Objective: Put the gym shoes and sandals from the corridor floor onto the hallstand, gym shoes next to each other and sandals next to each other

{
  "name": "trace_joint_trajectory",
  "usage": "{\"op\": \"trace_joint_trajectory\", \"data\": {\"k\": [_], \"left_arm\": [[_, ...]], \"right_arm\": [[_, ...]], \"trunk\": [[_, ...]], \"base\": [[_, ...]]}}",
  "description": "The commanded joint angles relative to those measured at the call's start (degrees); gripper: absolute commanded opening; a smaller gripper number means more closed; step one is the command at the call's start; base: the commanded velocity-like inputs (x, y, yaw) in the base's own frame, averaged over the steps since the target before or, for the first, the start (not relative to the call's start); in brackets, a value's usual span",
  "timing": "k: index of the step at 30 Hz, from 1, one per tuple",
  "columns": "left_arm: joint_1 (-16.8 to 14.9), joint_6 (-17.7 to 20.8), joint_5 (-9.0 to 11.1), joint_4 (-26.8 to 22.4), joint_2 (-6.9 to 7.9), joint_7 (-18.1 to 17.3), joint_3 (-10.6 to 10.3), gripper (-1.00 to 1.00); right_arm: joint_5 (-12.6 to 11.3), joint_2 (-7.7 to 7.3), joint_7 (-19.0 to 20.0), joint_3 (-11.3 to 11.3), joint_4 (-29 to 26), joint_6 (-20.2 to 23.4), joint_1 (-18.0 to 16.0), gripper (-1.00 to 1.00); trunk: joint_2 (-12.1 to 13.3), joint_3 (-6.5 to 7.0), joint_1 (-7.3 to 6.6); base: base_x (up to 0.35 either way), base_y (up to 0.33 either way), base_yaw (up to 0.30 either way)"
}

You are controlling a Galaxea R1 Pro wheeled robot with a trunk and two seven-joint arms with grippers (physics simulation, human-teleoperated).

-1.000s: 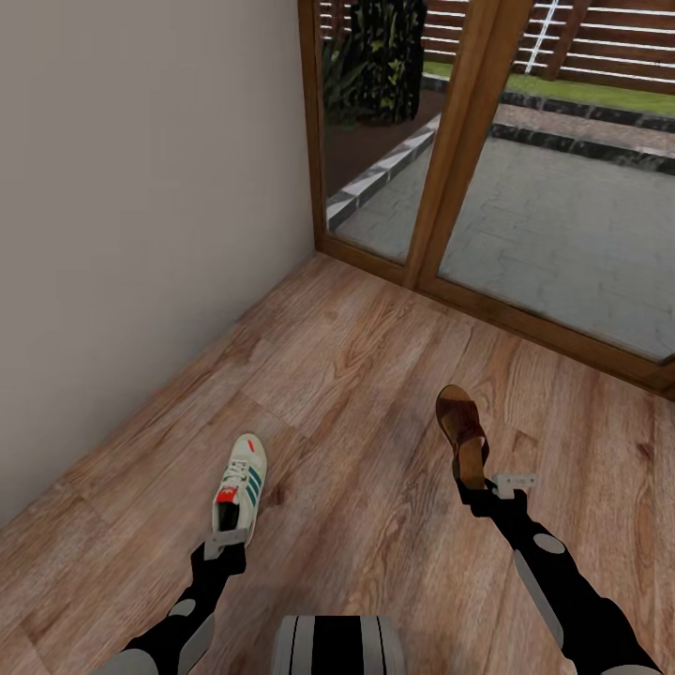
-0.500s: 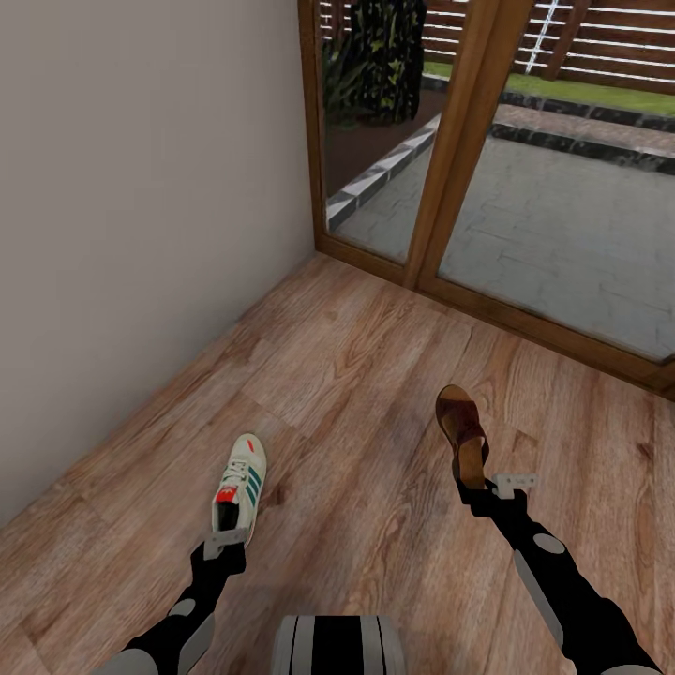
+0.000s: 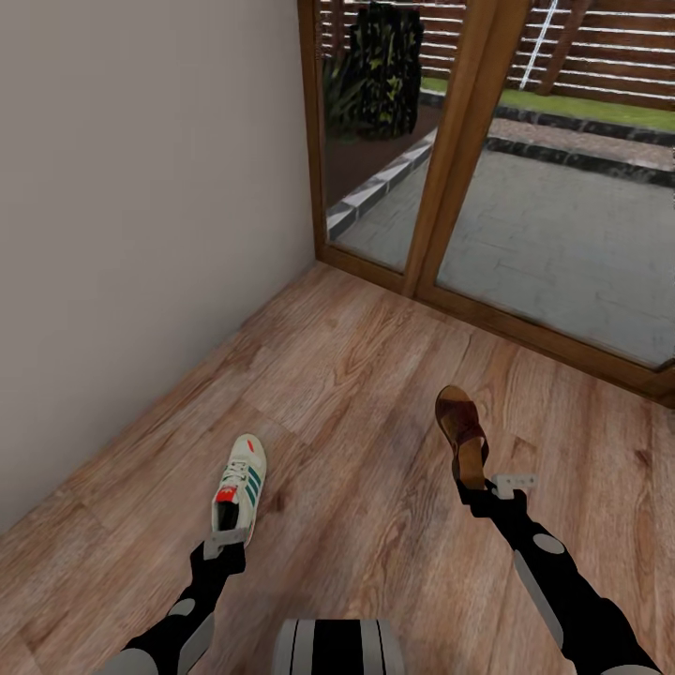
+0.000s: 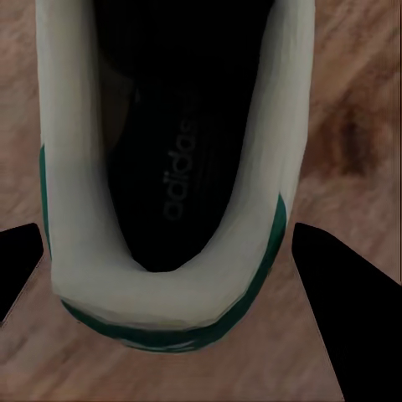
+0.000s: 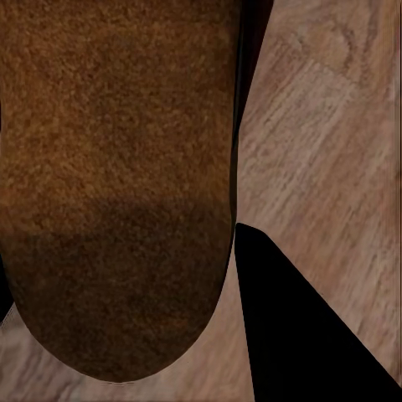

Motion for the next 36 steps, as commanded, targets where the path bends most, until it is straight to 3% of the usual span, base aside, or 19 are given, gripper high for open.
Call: {"op": "trace_joint_trajectory", "data": {"k": [1,9,12,13,14,16,17,21,24,36], "left_arm": [[0.0,-0.2,0.5,0.0,0.04,0.1,-0.5,-1.00],[0.0,-0.1,0.4,0.0,0.27,0.0,-0.4,-1.00],[0.6,0.0,-0.3,0.2,0.76,0.5,-0.3,-1.00],[1.5,-0.1,-0.4,0.2,1.01,0.6,-0.3,-1.00],[5.7,-0.8,0.1,-0.4,2.45,0.7,-0.2,-1.00],[7.9,-4.0,0.1,-0.4,2.72,0.7,-0.1,-1.00],[9.9,-6.9,0.1,-0.2,2.86,0.8,-0.1,-1.00],[10.6,-7.8,0.2,0.1,2.86,0.8,-0.1,-1.00],[11.5,-8.1,0.2,0.2,2.86,0.8,-0.1,-1.00],[14.2,-8.5,0.0,0.3,2.81,0.8,-0.2,-1.00]], "right_arm": [[-0.8,-0.02,0.1,0.0,-0.1,0.3,0.0,-1.00],[-0.7,0.08,0.1,0.1,0.1,0.3,0.0,-1.00],[-0.6,0.57,0.0,1.7,0.2,0.3,0.0,-1.00],[-0.6,0.61,0.0,2.1,0.3,0.3,0.0,-1.00],[-0.6,0.68,-0.3,2.6,0.5,0.2,0.0,-1.00],[-0.7,0.45,-0.4,2.2,1.7,0.0,0.4,-1.00],[-0.7,0.28,-2.5,1.8,5.0,-1.2,0.8,-1.00],[-0.7,0.17,-7.9,1.7,9.6,-5.8,1.0,-1.00],[-0.8,0.16,-10.9,1.7,15.9,-12.2,1.5,-1.00],[-1.1,0.12,-12.5,1.6,39.7,-33.6,1.9,-1.00]], "trunk": [[0.0,0.19,-0.03],[0.1,1.97,-0.24],[0.2,2.63,-0.32],[0.2,2.85,-0.34],[0.2,3.13,-0.37],[0.2,3.71,-0.42],[0.2,4.02,-0.44],[0.3,5.24,-0.55],[0.3,6.15,-0.62],[0.5,9.83,-0.93]], "base": [[0.000,0.000,0.000],[0.000,0.000,0.000],[0.000,0.000,0.000],[0.000,0.000,0.000],[0.000,0.000,-0.086],[0.000,0.000,-0.121],[0.000,0.000,-0.148],[0.000,0.000,-0.152],[0.000,0.000,-0.153],[0.000,0.000,-0.153]]}}
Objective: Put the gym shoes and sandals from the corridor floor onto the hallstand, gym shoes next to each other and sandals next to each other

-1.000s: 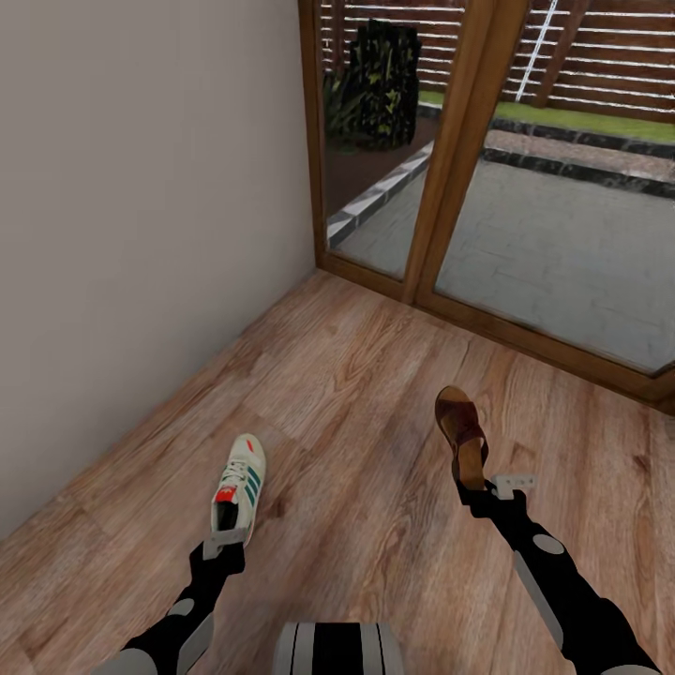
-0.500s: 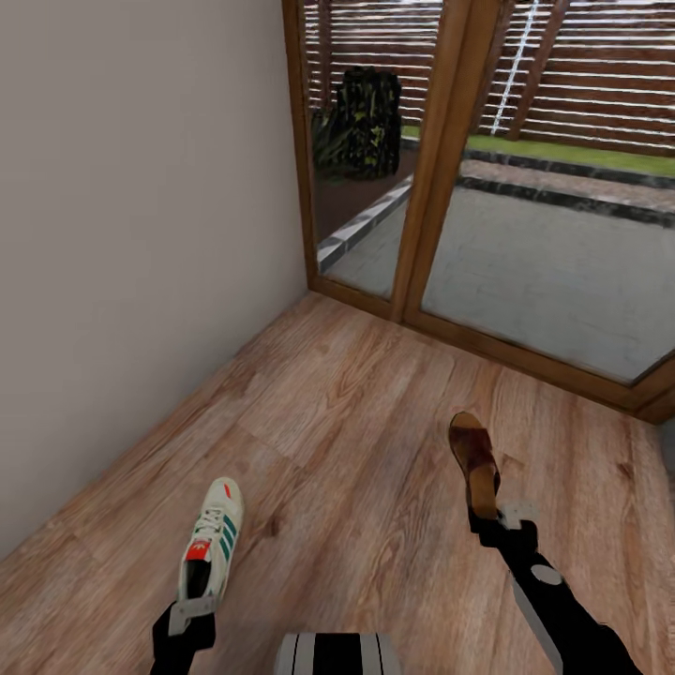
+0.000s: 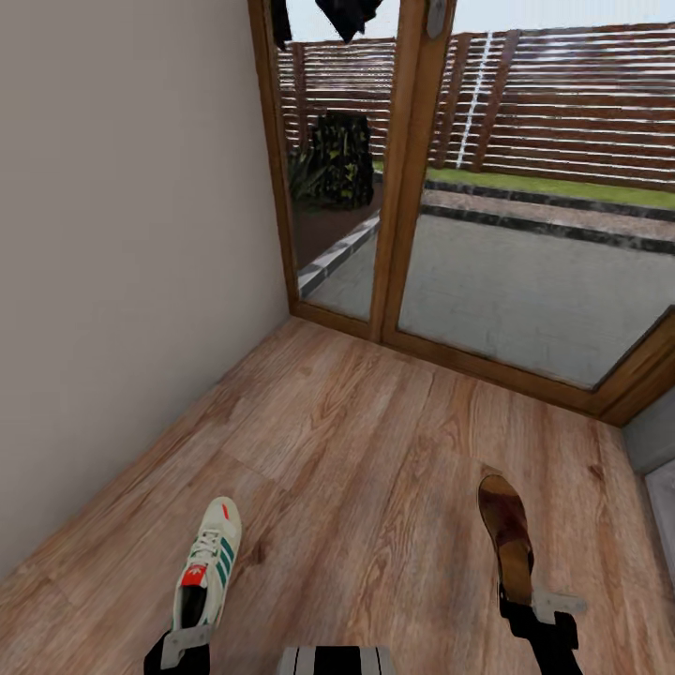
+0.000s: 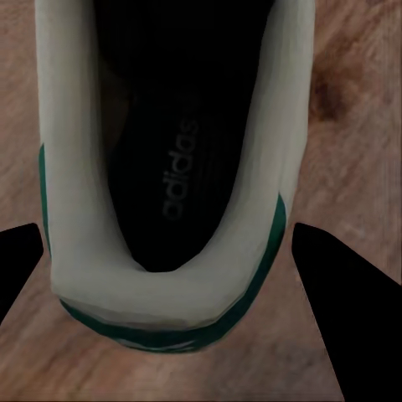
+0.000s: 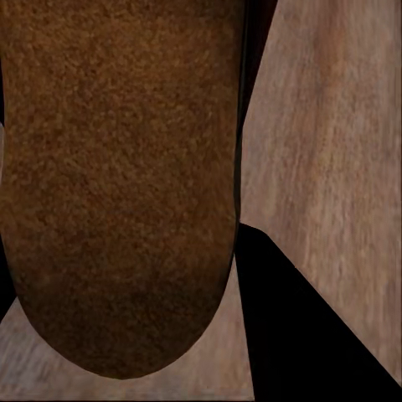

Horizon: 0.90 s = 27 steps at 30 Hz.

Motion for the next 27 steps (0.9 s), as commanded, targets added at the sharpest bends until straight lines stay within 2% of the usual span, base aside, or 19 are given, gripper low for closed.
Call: {"op": "trace_joint_trajectory", "data": {"k": [1,4,9,14,27], "left_arm": [[0.4,-0.6,0.4,0.0,0.05,0.1,-0.5,-1.00],[0.8,-1.9,0.4,0.1,0.07,0.1,-0.5,-1.00],[1.5,-3.1,0.4,0.1,0.08,0.1,-0.5,-1.00],[1.8,-3.4,0.4,0.1,0.08,0.1,-0.5,-1.00],[1.9,-3.6,0.4,0.1,0.07,0.1,-0.5,-1.00]], "right_arm": [[-0.7,0.02,0.1,0.3,2.2,-2.2,0.0,-1.00],[-0.8,0.34,0.2,0.4,5.6,-4.9,0.0,-1.00],[-0.7,1.52,0.2,0.5,8.5,-6.7,0.0,-1.00],[-0.5,2.55,0.3,0.6,9.1,-7.0,0.0,-1.00],[-0.5,2.93,0.4,0.7,9.3,-7.1,0.0,-1.00]], "trunk": [[0.0,0.28,-0.03],[0.0,1.20,-0.11],[0.1,2.73,-0.24],[0.2,4.27,-0.37],[0.4,8.17,-0.70]], "base": [[0.000,0.000,-0.152],[0.000,0.000,-0.151],[0.000,0.000,-0.148],[0.000,0.000,-0.140],[0.000,0.000,-0.154]]}}
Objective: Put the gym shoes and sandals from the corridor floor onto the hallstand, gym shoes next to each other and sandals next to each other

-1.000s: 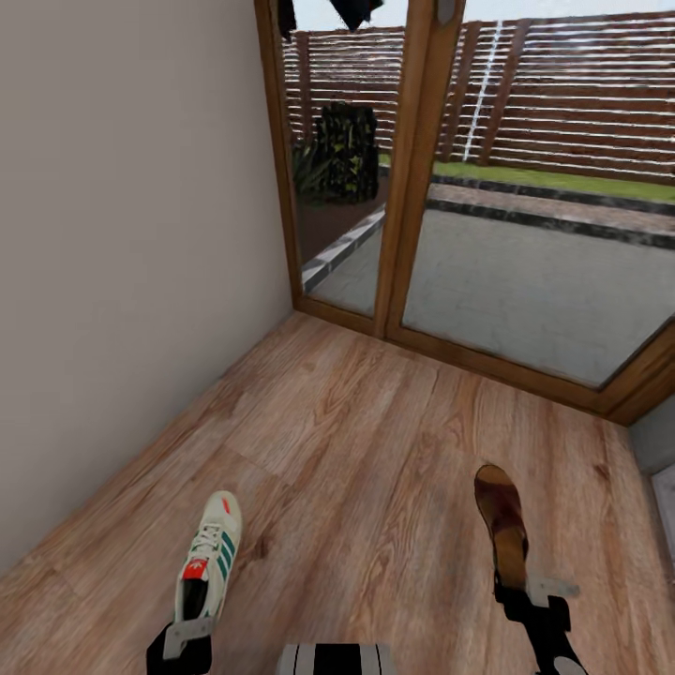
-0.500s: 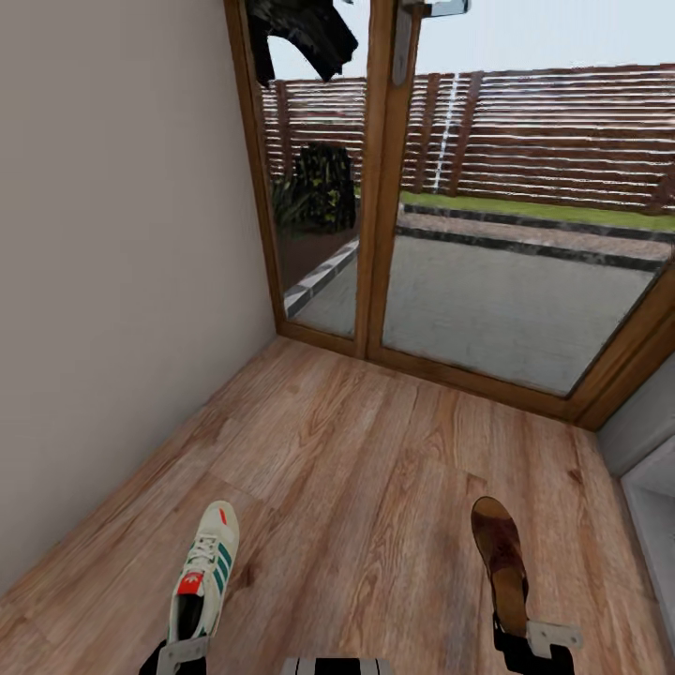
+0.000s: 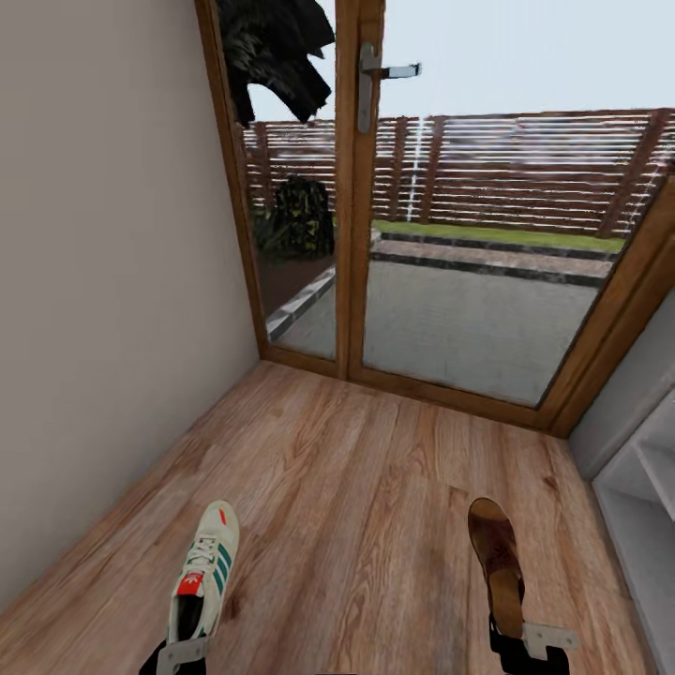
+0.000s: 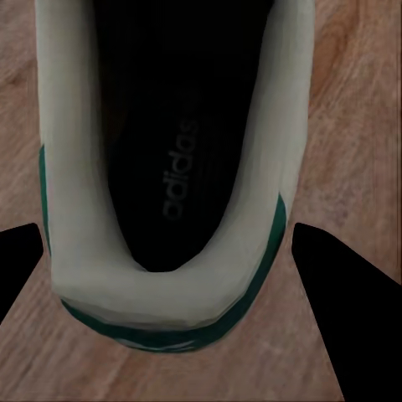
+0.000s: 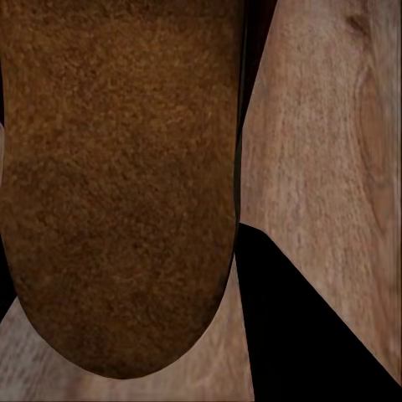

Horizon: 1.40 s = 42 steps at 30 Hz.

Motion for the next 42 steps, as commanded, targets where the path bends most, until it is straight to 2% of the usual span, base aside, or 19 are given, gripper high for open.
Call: {"op": "trace_joint_trajectory", "data": {"k": [1,12,23,42], "left_arm": [[0.0,-0.2,0.5,0.0,0.04,0.1,-0.5,-1.00],[0.0,-0.2,0.4,0.0,-0.04,0.1,-0.6,-1.00],[0.0,-0.2,0.4,0.0,-0.12,0.1,-0.6,-1.00],[0.0,-0.2,0.3,0.1,-0.21,0.1,-0.6,-1.00]], "right_arm": [[-0.8,0.00,0.2,0.3,0.1,-0.2,0.0,-1.00],[-0.8,0.00,0.2,0.3,0.1,-0.2,0.0,-1.00],[-0.8,0.09,0.0,0.3,0.1,-0.2,0.0,-1.00],[-0.8,0.40,0.0,0.3,0.1,-0.2,0.0,-1.00]], "trunk": [[0.0,0.25,-0.03],[0.1,3.31,-0.32],[0.3,5.81,-0.60],[7.9,9.23,-4.74]], "base": [[0.000,0.000,-0.211],[0.000,0.000,-0.215],[0.000,0.000,-0.040],[0.000,0.000,-0.001]]}}
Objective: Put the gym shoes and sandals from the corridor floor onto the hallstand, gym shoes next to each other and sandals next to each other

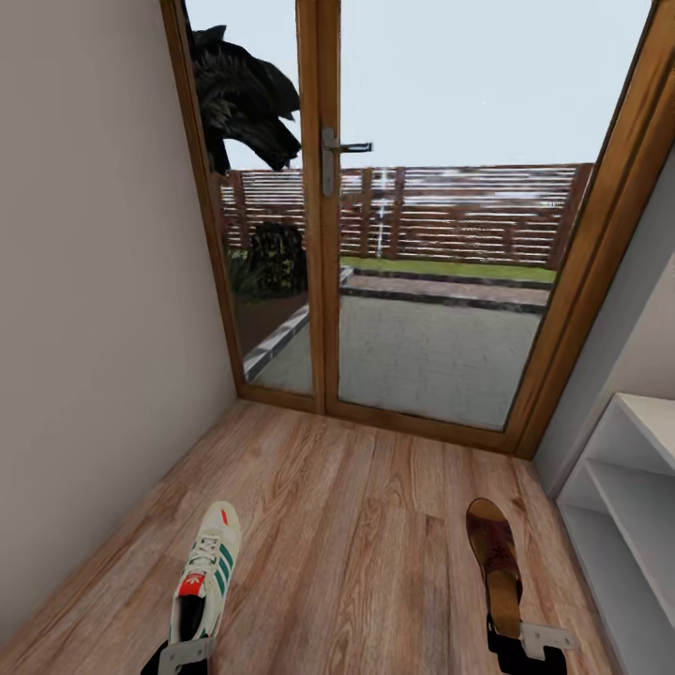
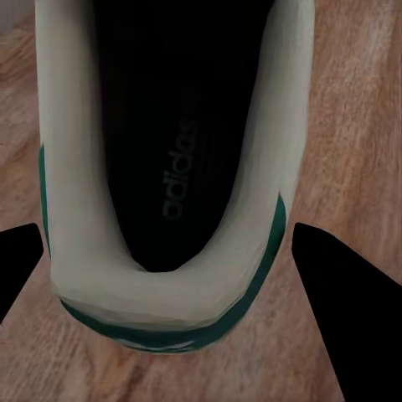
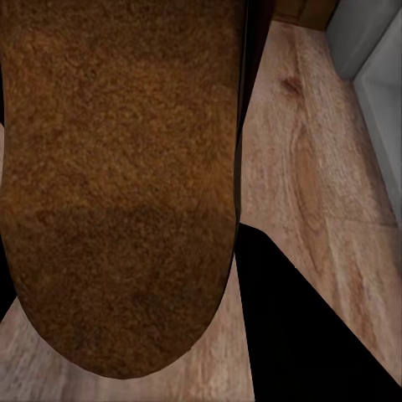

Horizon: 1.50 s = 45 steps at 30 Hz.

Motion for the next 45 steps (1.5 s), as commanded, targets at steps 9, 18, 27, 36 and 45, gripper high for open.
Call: {"op": "trace_joint_trajectory", "data": {"k": [9,18,27,36,45], "left_arm": [[0.0,-0.4,0.3,0.0,0.03,0.1,-0.5,-1.00],[0.1,-0.8,0.4,0.0,0.03,0.2,-0.5,-1.00],[0.1,-0.8,0.4,0.0,0.04,0.1,-0.5,-1.00],[0.1,-0.8,0.4,0.0,0.04,0.1,-0.5,-1.00],[0.1,-0.8,0.3,0.0,0.05,0.1,-0.6,-1.00]], "right_arm": [[-0.8,0.04,0.2,0.2,0.0,-0.2,0.0,-1.00],[-0.8,0.04,0.2,0.2,0.0,-0.2,0.0,-1.00],[-0.8,0.04,0.2,0.2,0.0,-0.2,0.0,-1.00],[-0.8,0.04,0.2,0.2,0.0,-0.2,0.0,-1.00],[-0.8,0.05,0.2,0.2,0.0,-0.2,0.0,-1.00]], "trunk": [[2.0,0.85,-1.12],[2.0,0.85,-1.12],[2.0,0.85,-1.12],[2.0,0.85,-1.12],[2.0,0.85,-1.12]], "base": [[0.000,0.000,-0.201],[0.015,0.152,-0.264],[-0.102,0.296,-0.264],[-0.153,0.297,-0.264],[-0.155,0.297,-0.264]]}}
